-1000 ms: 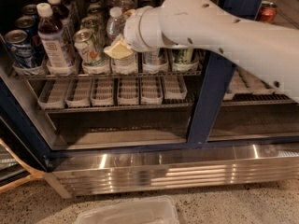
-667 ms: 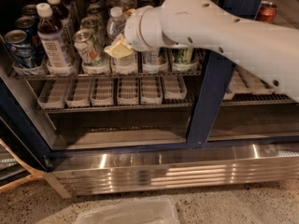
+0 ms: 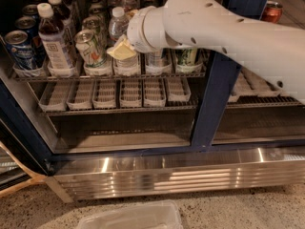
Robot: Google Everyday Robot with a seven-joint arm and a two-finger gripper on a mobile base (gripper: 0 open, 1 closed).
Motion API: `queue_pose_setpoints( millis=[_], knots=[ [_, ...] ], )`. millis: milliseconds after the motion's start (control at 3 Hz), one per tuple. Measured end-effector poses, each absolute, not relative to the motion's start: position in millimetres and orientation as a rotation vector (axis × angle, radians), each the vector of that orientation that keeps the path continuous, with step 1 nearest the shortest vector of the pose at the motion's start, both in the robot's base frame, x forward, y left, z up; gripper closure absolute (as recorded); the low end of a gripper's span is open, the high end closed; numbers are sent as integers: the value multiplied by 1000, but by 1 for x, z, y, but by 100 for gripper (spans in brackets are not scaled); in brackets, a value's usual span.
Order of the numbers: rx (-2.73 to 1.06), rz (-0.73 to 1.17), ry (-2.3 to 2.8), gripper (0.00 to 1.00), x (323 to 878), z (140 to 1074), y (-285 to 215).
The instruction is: Pick water bottle from top shelf of fridge
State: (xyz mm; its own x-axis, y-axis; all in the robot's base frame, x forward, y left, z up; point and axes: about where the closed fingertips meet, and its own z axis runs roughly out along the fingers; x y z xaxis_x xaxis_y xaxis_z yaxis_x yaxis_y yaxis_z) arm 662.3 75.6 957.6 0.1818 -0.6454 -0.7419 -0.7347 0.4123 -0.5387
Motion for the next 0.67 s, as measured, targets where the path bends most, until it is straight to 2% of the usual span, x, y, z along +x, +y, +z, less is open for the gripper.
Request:
queue_pose_setpoints(
  millis=[333, 667],
  knots=[
    [-1281, 97, 1513, 55, 662, 961, 76],
    [-1282, 97, 1513, 79, 662, 964, 76]
  ],
)
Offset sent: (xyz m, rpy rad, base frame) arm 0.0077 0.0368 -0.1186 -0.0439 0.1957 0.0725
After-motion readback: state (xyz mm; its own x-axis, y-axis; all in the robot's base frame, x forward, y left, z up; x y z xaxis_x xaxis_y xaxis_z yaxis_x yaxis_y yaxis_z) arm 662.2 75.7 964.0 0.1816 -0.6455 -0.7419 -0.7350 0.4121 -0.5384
